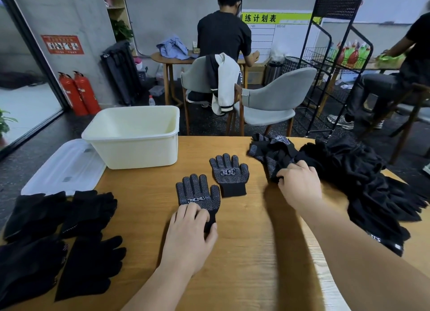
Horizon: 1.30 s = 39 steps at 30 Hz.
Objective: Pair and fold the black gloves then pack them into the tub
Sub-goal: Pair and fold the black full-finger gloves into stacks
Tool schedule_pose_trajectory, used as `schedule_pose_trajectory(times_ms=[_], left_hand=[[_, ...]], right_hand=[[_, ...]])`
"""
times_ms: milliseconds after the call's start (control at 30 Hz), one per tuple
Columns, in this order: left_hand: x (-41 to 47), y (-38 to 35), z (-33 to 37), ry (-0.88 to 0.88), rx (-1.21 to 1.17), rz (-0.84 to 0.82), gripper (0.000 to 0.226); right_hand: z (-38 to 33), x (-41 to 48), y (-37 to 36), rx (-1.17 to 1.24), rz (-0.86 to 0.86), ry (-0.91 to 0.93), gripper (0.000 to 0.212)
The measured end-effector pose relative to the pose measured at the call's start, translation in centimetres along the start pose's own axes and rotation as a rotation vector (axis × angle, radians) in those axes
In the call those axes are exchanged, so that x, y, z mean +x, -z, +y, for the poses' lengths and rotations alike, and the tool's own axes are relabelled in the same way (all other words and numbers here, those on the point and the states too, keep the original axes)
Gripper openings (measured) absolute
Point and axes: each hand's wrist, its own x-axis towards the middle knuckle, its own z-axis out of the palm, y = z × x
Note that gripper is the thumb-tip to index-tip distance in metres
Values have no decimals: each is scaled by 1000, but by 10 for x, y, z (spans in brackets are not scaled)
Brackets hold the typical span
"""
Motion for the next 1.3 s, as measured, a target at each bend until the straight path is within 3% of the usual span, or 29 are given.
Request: schedule_pose_trajectory(times_ms=[100,300,400,633,767,833,900,1033,1100,1200,1300], left_hand=[[0,0,0,4,6,-8,28],[-1,2,1,14,4,-19,28],[-2,3,2,11,-4,-18,27],[-2,3,0,9,-5,-13,25],[-1,4,1,7,-7,-10,24],[-1,4,1,10,-8,-8,24],[-1,4,1,12,-8,-6,25],[-1,2,0,5,10,-11,26],[0,0,0,-1,7,1,26],[0,-2,-1,-6,-2,14,25],[-1,-3,-1,-9,-10,9,25]], right_hand=[[-1,7,26,219,123,16,16],[-5,35,112,489,-196,148,27],[-10,46,146,618,-237,160,35],[-39,76,173,607,-31,185,27],[-56,84,177,653,265,141,19],[-64,76,173,617,342,172,19],[-73,58,154,560,273,233,20],[-88,4,77,478,-189,291,34],[-87,-21,35,498,-318,299,35],[-74,-36,-2,585,-167,278,26],[-54,-29,-10,411,-60,185,32]])
